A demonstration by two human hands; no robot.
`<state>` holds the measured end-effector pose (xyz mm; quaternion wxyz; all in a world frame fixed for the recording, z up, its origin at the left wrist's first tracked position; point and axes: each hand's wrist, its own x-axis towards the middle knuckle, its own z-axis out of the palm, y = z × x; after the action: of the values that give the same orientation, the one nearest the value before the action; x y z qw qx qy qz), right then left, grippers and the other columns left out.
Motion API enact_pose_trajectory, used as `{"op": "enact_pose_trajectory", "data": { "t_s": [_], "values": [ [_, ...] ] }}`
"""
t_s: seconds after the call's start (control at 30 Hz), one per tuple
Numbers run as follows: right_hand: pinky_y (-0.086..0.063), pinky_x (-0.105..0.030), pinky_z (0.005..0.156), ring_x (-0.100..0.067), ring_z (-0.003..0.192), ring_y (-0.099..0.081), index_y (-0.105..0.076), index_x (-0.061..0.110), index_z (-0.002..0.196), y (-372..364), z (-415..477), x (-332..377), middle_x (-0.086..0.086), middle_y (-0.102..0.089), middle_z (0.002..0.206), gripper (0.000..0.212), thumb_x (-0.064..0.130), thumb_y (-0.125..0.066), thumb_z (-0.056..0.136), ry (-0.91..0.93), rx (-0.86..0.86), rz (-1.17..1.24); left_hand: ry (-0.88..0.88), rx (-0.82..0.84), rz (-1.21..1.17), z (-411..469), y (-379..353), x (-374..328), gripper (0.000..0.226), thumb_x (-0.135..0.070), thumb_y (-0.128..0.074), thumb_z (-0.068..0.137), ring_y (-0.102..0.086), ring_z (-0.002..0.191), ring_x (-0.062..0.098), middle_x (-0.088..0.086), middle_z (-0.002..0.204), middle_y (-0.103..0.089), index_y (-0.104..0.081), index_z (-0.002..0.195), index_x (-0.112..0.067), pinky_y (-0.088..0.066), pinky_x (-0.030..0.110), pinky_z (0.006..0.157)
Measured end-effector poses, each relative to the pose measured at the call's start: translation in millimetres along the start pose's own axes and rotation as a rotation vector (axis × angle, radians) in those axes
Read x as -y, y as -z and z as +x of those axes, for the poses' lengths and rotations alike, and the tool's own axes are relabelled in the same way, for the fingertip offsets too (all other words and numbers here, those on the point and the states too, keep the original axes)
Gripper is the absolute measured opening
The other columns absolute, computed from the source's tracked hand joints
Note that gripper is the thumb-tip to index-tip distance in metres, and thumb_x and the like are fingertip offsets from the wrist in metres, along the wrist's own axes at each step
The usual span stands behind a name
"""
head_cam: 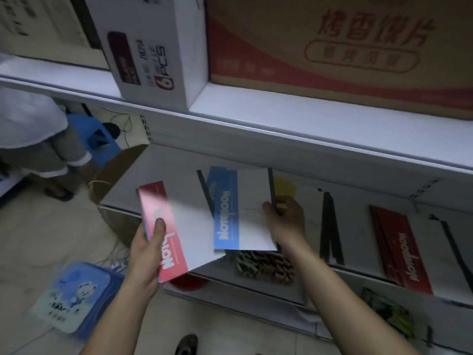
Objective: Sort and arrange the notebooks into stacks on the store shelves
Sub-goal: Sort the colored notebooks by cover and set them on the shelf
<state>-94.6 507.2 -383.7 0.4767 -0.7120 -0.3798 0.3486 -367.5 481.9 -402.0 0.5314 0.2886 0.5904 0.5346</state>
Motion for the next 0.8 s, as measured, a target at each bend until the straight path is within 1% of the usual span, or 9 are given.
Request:
{"op": "enact_pose_trajectory", "data": {
  "t_s": [0.1, 0.27, 0.4, 0.5, 0.57, 0.63, 0.7, 0.73, 0.8],
  "values": [
    [-0.050, -0.028, 0.065, -0.016, 0.083, -0.065, -0.061, 0.013, 0.110, -30, 21, 4, -0.002, -0.068, 0.101, 0.024, 0.028, -0.069, 0.093, -0.027, -0.017, -0.068, 0.004, -0.047, 0.025, 27, 40, -16, 0.025, -0.033, -0.058, 0.103, -0.073, 0.059, 0.015, 0.008, 0.087, -0.075, -0.059, 0.121, -0.015, -0.061, 0.030, 0.053],
    [-0.047, -0.031, 0.072, -0.019, 0.086, -0.060, -0.060, 0.010, 0.109, -76, 36, 7, -0.003, -0.063, 0.100, 0.024, 0.026, -0.068, 0.094, 0.013, -0.074, -0.220, -0.009, 0.004, 0.040, 64, 77, -43, 0.028, -0.036, -0.058, 0.102, -0.072, 0.071, 0.026, 0.013, 0.094, -0.074, -0.060, 0.123, -0.017, -0.059, 0.040, 0.073],
    [-0.055, -0.039, 0.072, -0.028, 0.086, -0.065, -0.061, 0.010, 0.096, -97, 35, 3, -0.009, -0.064, 0.094, 0.013, 0.021, -0.067, 0.094, 0.004, -0.212, -0.328, 0.035, 0.108, -0.004, 85, 81, -51, 0.020, -0.040, -0.059, 0.100, -0.073, 0.078, 0.029, 0.010, 0.093, -0.077, -0.064, 0.114, -0.026, -0.059, 0.047, 0.083],
    [-0.053, -0.040, 0.080, -0.030, 0.097, -0.060, -0.057, 0.006, 0.121, -105, 30, 3, -0.015, -0.054, 0.121, 0.028, 0.018, -0.063, 0.097, -0.011, -0.268, -0.403, 0.150, 0.193, -0.069, 95, 76, -55, 0.047, -0.055, -0.057, 0.094, -0.075, 0.081, 0.030, 0.010, 0.092, -0.076, -0.064, 0.120, -0.016, -0.061, 0.046, 0.082],
    [-0.047, -0.037, 0.086, -0.029, 0.106, -0.052, -0.051, 0.007, 0.134, -108, 19, 6, -0.014, -0.042, 0.133, 0.037, 0.013, -0.060, 0.098, 0.042, -0.310, -0.415, 0.248, 0.280, -0.114, 96, 67, -55, 0.058, -0.064, -0.052, 0.090, -0.076, 0.075, 0.029, 0.011, 0.089, -0.075, -0.066, 0.113, -0.013, -0.063, 0.043, 0.076],
    [-0.040, -0.024, 0.082, -0.023, 0.103, -0.050, -0.054, 0.010, 0.130, -105, 3, 15, -0.009, -0.044, 0.126, 0.030, 0.014, -0.056, 0.100, 0.120, -0.339, -0.379, 0.298, 0.367, -0.121, 94, 54, -53, 0.056, -0.064, -0.048, 0.092, -0.076, 0.073, 0.029, 0.011, 0.086, -0.075, -0.067, 0.109, -0.014, -0.064, 0.042, 0.071],
    [-0.038, -0.009, 0.070, -0.012, 0.088, -0.056, -0.060, 0.015, 0.117, -100, -17, 26, -0.001, -0.057, 0.109, 0.016, 0.021, -0.052, 0.103, 0.143, -0.304, -0.241, 0.281, 0.438, -0.097, 91, 38, -53, 0.056, -0.061, -0.054, 0.086, -0.074, 0.076, 0.031, 0.014, 0.091, -0.072, -0.065, 0.111, -0.012, -0.062, 0.048, 0.079],
    [-0.038, -0.007, 0.065, -0.010, 0.081, -0.058, -0.061, 0.018, 0.109, -97, -28, 32, 0.000, -0.063, 0.099, 0.013, 0.024, -0.051, 0.104, 0.141, -0.265, -0.152, 0.267, 0.460, -0.075, 89, 28, -51, 0.059, -0.060, -0.058, 0.086, -0.073, 0.079, 0.033, 0.017, 0.096, -0.070, -0.063, 0.116, -0.010, -0.059, 0.052, 0.086],
    [-0.045, -0.015, 0.066, -0.012, 0.080, -0.064, -0.062, 0.022, 0.098, -87, -49, 36, 0.000, -0.067, 0.088, 0.010, 0.029, -0.057, 0.101, 0.140, -0.211, 0.001, 0.245, 0.519, -0.026, 83, 6, -47, 0.056, -0.055, -0.058, 0.093, -0.073, 0.083, 0.035, 0.017, 0.101, -0.071, -0.059, 0.127, -0.010, -0.058, 0.054, 0.088]
  ]
}}
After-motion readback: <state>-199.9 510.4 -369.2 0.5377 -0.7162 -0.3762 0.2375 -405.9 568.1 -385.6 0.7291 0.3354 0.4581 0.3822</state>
